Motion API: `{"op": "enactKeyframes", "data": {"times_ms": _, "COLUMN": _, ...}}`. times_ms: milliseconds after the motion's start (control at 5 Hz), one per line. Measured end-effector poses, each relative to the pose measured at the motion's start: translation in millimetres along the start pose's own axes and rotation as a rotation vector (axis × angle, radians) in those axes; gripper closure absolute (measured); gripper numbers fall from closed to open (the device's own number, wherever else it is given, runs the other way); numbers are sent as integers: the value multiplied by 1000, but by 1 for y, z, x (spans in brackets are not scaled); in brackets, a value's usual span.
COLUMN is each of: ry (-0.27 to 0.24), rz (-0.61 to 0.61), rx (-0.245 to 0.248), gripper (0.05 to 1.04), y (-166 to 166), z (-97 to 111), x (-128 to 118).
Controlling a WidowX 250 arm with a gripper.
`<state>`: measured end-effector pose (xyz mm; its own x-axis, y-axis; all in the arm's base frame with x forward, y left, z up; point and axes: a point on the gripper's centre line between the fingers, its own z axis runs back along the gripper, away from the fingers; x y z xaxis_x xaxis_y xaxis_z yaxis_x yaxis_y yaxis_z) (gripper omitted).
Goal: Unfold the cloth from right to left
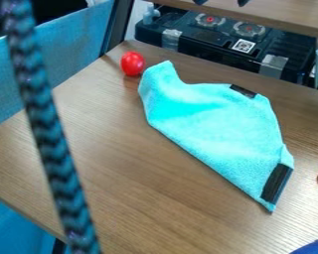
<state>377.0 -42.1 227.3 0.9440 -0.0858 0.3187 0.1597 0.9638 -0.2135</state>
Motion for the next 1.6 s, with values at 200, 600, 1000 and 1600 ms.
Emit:
{"op": "enactKeyframes", "data": {"times_ms": 200, "ry": 36, "rz": 14, "rx": 5, "gripper": 84, "y": 3, "z": -15, "x": -3}}
{"op": "enactKeyframes", "data": {"times_ms": 600, "ry": -103, "rz": 54, "rx": 181, "gripper": 84, "y": -12, "z": -63, "x": 4}}
{"op": "enactKeyframes", "data": {"times_ms": 1000, "ry": -409, "rz": 220, "rx": 372, "gripper": 84, "y": -15, "z": -80, "x": 32}}
{"op": "enactKeyframes", "data": {"times_ms": 1600, "ry": -601, "rz": 429, "rx": 397, "gripper": 84, "y": -9, "z": -131, "x": 57}}
